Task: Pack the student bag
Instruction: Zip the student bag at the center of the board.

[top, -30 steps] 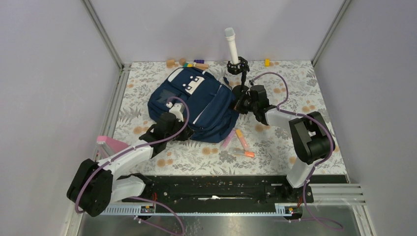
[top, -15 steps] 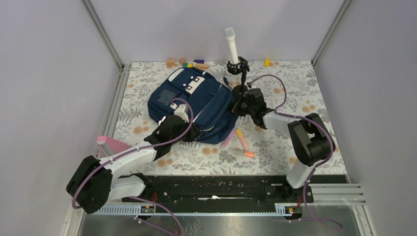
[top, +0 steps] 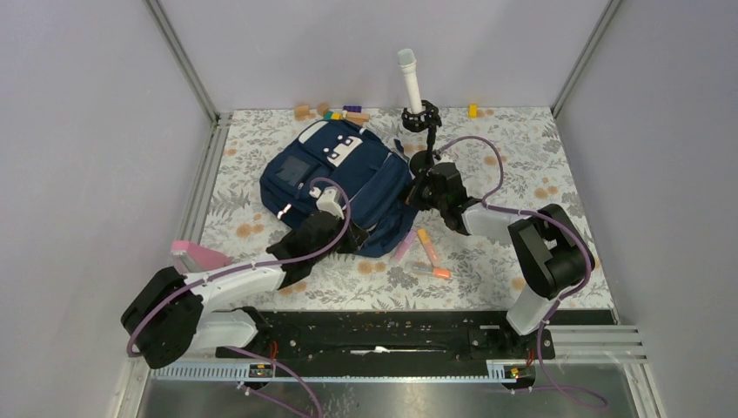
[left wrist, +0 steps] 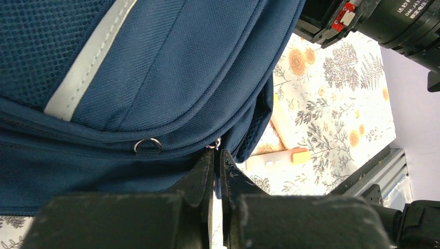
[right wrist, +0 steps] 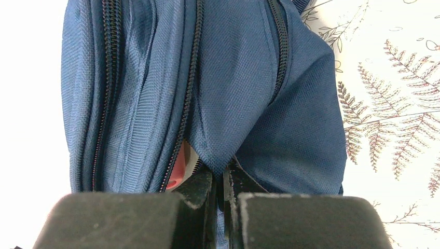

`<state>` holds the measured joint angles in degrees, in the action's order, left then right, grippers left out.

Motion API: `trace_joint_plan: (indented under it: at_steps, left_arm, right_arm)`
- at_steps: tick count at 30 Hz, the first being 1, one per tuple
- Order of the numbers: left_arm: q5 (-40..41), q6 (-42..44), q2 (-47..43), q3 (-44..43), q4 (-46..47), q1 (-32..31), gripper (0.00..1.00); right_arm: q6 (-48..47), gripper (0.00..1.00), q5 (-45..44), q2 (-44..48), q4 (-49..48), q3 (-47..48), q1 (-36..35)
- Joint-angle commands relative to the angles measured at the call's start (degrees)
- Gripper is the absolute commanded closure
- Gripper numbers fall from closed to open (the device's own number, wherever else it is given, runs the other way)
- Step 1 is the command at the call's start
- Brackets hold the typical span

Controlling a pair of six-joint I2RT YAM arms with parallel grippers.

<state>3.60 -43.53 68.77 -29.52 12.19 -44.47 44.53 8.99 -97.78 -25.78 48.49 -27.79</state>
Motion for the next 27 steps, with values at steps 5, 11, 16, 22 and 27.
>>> trace_joint_plan:
  at_steps: [5,11,16,22,27]
  left_arm:
    - [3.85,-6.21,1.76,-3.99,12.96,-4.5,1.0]
    - [4.23,-8.84,2.59,-4.54,14.9,-5.54,1.0]
    - [4.51,-10.84,0.14,-4.2,9.86,-5.54,1.0]
    - [2.65,-13.65,-1.15,-4.11,6.02,-5.45,1.0]
    - [0.83,-16.37,-0.81,-4.54,6.18,-5.18,1.0]
  right_arm:
    - [2.53,1.0,0.5,3.11,-7.48,-1.79,-4.5]
    - [1.09,1.0,-0.84,4.91,-7.7,-3.34,-5.06]
    - [-7.32,0.59,-4.03,12.22,-3.08,-4.74,-4.98]
    - [-21.5,0.37,-5.8,24.83,4.46,-7.72,-5.08]
    - [-29.88,0.35,-3.56,36.86,5.9,-14.44,-5.63]
